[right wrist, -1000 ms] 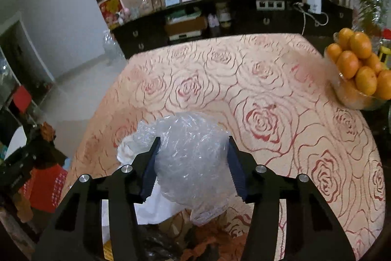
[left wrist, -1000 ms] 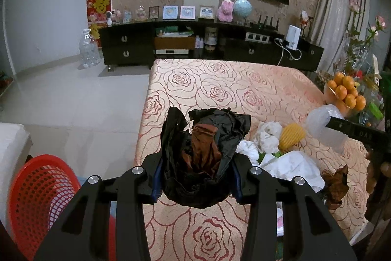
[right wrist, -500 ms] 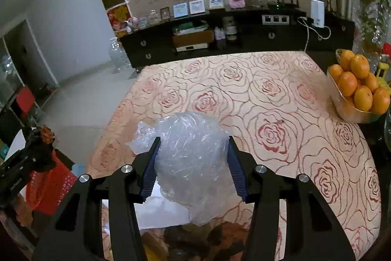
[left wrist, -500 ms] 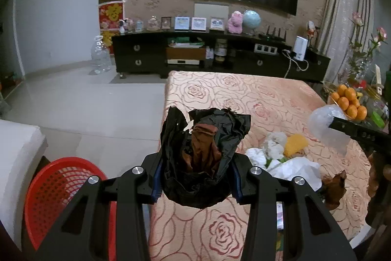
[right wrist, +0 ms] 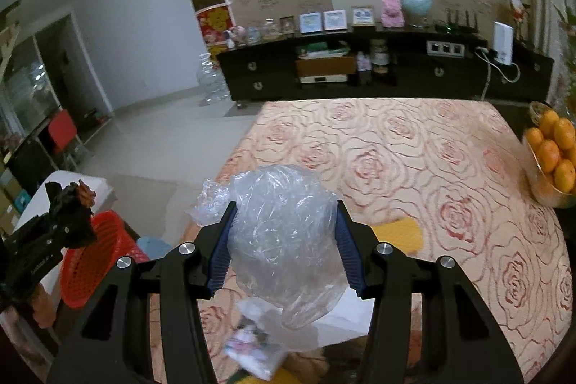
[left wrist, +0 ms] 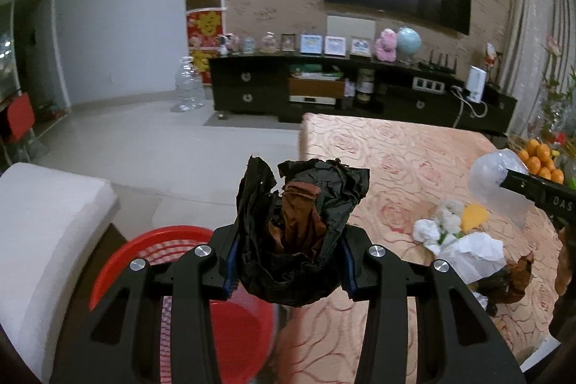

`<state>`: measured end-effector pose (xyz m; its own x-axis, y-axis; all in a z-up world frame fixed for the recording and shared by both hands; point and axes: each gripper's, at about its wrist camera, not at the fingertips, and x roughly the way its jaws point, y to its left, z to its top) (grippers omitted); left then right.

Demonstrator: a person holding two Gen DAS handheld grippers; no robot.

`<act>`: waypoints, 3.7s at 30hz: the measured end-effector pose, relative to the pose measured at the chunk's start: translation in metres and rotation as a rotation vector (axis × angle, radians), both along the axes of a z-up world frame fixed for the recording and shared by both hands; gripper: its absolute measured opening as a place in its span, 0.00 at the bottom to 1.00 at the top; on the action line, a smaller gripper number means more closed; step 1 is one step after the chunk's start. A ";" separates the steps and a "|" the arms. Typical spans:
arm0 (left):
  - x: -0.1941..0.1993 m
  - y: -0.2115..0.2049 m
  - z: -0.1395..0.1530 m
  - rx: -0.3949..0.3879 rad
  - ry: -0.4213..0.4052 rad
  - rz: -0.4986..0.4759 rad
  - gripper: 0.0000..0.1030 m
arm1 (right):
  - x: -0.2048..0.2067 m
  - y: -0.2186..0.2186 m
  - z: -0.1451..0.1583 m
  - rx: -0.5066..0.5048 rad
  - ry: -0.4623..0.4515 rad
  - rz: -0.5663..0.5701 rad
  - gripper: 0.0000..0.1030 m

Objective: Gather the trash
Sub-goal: 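Carry the black bag and bubble wrap with both tools over the red wastebasket, then open both tools to drop the bag and bubble wrap into the basket, then return to the table and grasp the printed snack wrapper with the left tool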

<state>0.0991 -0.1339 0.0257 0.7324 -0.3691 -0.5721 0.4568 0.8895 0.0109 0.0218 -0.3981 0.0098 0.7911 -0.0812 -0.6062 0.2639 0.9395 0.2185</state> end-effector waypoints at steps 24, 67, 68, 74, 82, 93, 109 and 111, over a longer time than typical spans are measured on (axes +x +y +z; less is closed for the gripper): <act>0.028 0.120 -0.030 0.013 0.158 0.236 0.39 | 0.079 0.181 0.002 -0.053 0.029 0.426 0.49; 0.021 0.140 -0.016 -0.051 0.098 0.256 0.80 | 0.070 0.179 0.000 -0.079 0.027 0.371 0.74; 0.019 0.136 -0.015 -0.054 0.093 0.249 0.81 | 0.065 0.173 0.003 -0.091 0.022 0.355 0.74; 0.012 0.118 -0.009 -0.068 0.080 0.204 0.81 | 0.034 0.126 0.015 -0.136 0.004 0.256 0.74; 0.001 0.081 -0.007 -0.074 0.076 0.126 0.81 | -0.035 0.044 0.011 -0.122 0.006 0.042 0.78; -0.021 0.012 -0.016 -0.030 0.082 -0.013 0.81 | -0.106 -0.021 -0.016 -0.124 0.070 -0.175 0.80; -0.057 -0.087 -0.053 0.026 0.189 -0.277 0.81 | -0.137 -0.061 -0.045 -0.051 0.131 -0.263 0.83; -0.061 -0.098 -0.059 0.028 0.210 -0.315 0.81 | -0.137 -0.063 -0.044 -0.045 0.127 -0.266 0.83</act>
